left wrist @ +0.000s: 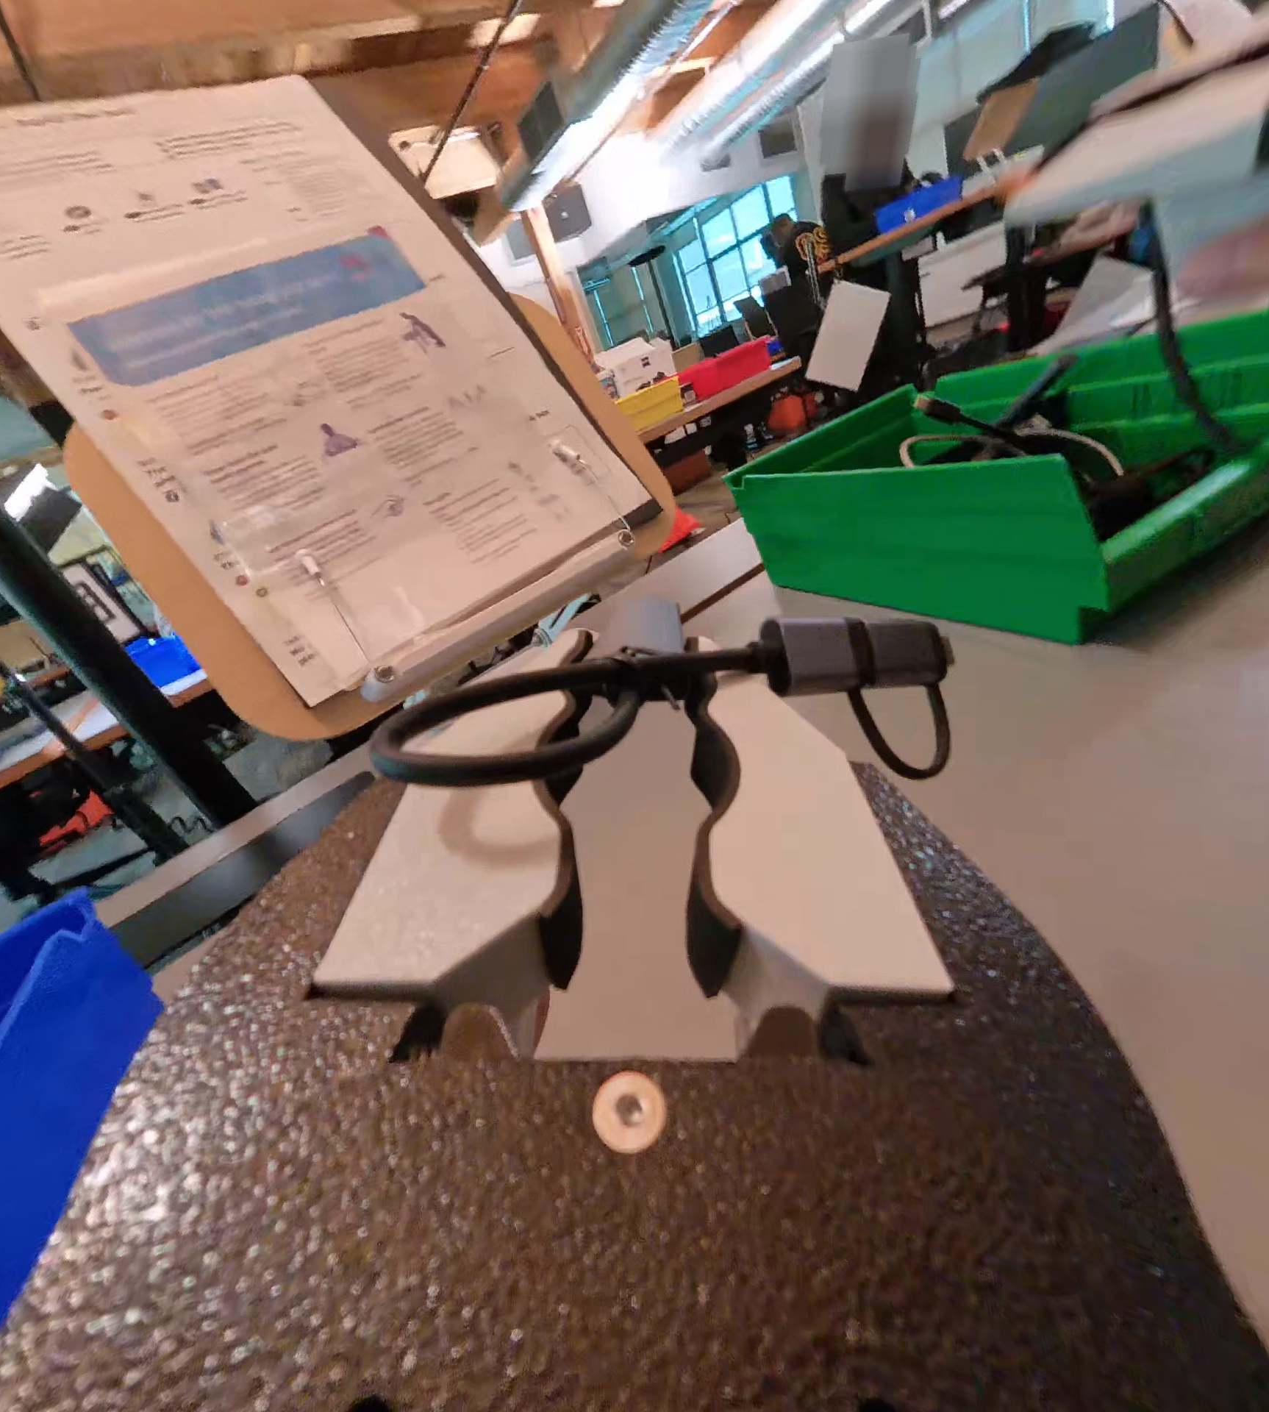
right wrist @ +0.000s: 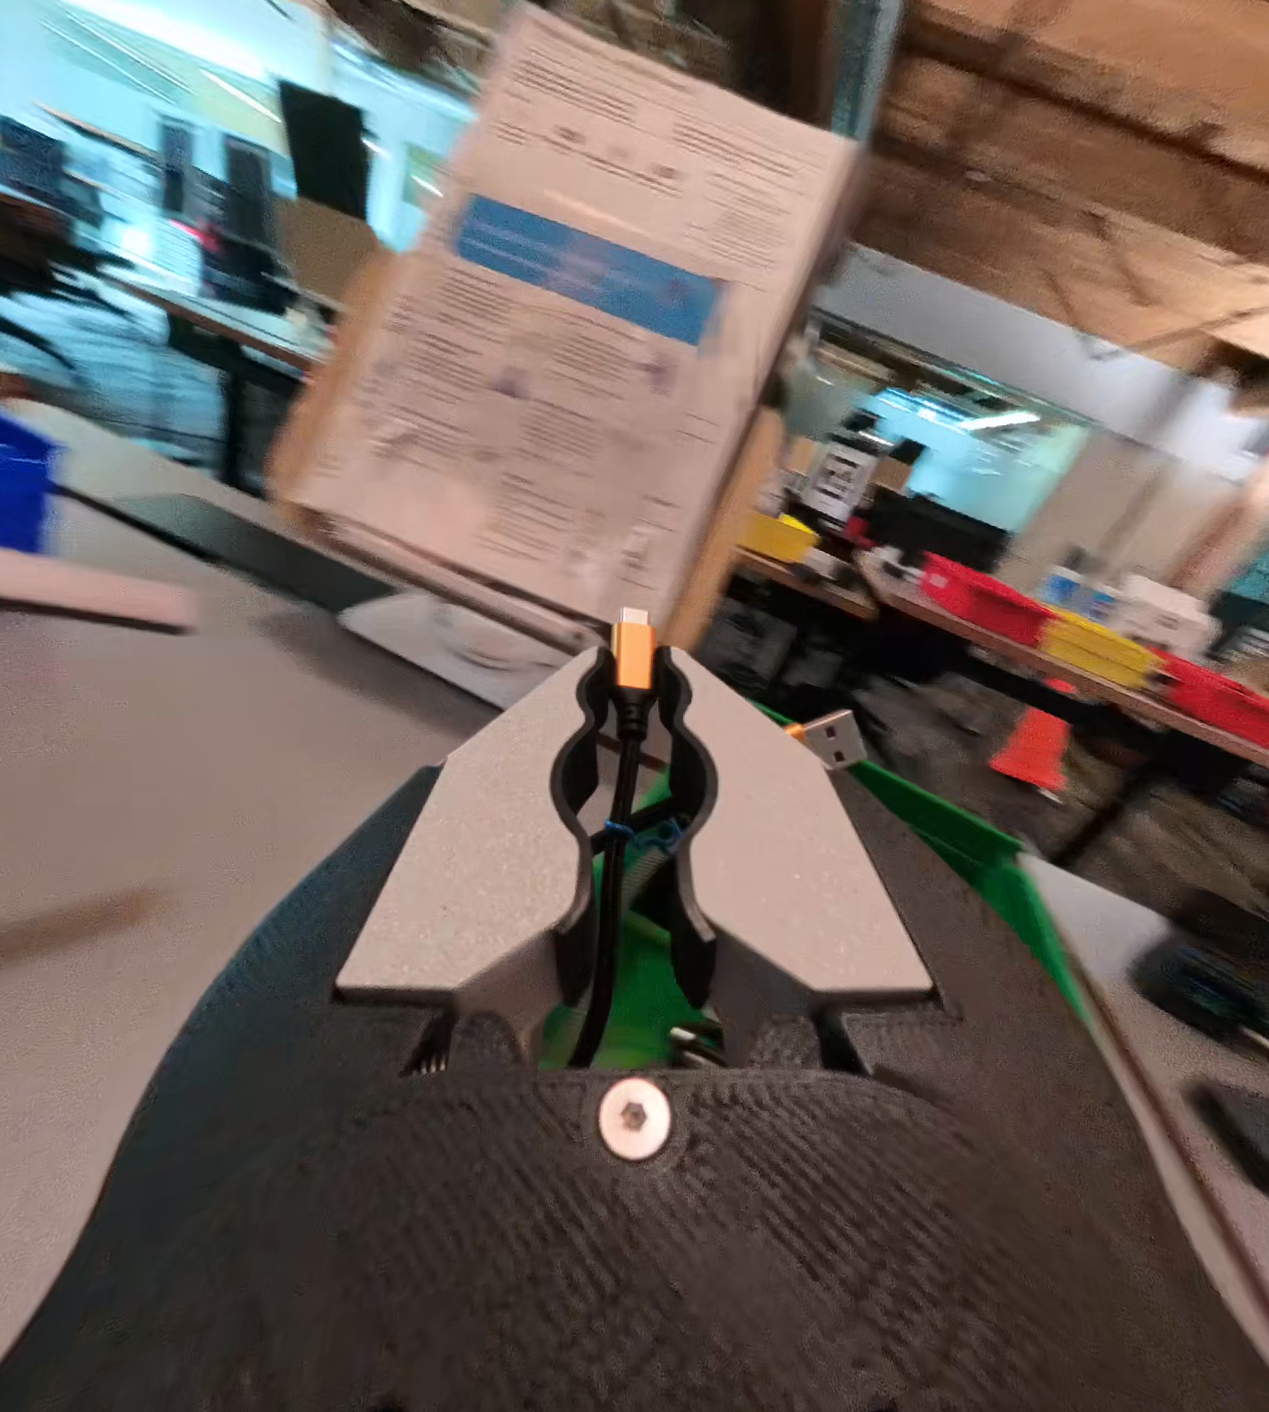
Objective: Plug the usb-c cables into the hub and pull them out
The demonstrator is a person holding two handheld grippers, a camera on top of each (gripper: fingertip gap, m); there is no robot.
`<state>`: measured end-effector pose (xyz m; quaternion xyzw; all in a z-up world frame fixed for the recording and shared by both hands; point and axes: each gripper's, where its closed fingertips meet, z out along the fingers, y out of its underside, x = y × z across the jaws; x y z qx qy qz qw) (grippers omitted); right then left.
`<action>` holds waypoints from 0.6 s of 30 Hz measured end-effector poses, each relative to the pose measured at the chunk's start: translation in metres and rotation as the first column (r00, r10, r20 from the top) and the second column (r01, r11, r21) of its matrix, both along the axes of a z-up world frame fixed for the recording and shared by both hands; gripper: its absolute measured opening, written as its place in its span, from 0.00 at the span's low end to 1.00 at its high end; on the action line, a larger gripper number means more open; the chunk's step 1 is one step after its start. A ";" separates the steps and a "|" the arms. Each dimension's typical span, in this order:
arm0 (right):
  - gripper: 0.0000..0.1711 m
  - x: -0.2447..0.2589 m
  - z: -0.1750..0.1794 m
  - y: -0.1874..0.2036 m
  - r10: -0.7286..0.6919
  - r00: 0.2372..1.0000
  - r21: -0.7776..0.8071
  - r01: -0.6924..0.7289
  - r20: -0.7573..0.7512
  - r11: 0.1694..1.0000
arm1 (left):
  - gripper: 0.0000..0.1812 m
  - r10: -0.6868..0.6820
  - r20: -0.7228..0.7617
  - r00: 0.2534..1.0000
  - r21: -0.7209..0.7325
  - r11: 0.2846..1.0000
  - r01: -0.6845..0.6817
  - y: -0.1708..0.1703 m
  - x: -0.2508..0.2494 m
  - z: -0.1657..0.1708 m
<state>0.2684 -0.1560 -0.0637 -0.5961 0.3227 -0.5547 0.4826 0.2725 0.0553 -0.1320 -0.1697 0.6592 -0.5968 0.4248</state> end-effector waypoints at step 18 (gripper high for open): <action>0.04 0.057 -0.097 -0.061 0.191 0.814 -0.205 -0.352 -0.548 0.913 | 0.12 -0.087 -0.102 0.991 -0.028 0.996 0.085 -0.012 0.001 -0.014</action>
